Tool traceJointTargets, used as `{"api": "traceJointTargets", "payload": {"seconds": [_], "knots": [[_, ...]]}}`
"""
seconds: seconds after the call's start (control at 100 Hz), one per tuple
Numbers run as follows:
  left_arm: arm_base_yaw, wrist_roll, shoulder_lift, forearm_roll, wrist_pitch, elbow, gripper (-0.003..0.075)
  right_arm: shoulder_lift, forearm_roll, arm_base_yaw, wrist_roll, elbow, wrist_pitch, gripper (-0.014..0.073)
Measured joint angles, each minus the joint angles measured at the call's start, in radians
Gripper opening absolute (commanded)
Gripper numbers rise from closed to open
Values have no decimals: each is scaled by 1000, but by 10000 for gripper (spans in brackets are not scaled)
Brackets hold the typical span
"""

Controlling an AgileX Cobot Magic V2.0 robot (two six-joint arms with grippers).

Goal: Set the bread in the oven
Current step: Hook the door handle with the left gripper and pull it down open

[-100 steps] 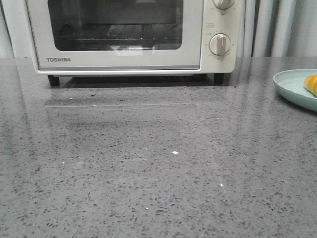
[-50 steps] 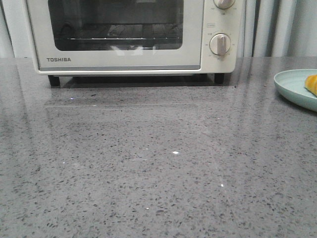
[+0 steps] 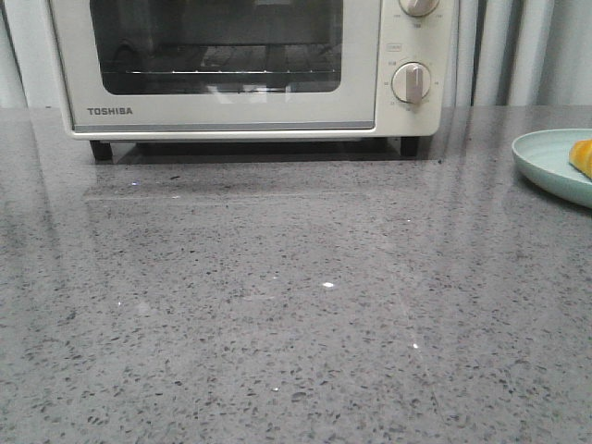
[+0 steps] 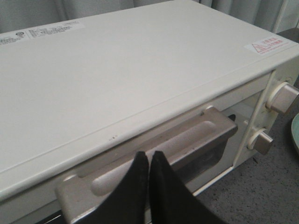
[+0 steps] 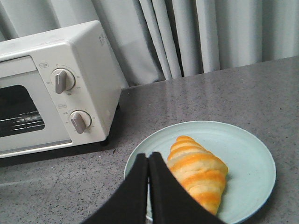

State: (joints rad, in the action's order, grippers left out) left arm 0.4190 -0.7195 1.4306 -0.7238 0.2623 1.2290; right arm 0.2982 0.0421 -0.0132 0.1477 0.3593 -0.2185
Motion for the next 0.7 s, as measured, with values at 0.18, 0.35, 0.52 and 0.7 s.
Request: {"api": "traceJointTargets", "payload": {"seconds": [0.18,0.35,0.52,0.7], "knots": [[0,0,0,0,-25,0,-21,0,0,0,0,0,0,-48],[0,-2,20,0,-34,0,-21,0,0,0,0,0,-2,-48],[-2,-2,38,0,-32,3,-21,0,0,0,0,0,-4,-48],[-2,-2,40,0,-8,5,-21,0,0,0,0,0,-10,-48]]}}
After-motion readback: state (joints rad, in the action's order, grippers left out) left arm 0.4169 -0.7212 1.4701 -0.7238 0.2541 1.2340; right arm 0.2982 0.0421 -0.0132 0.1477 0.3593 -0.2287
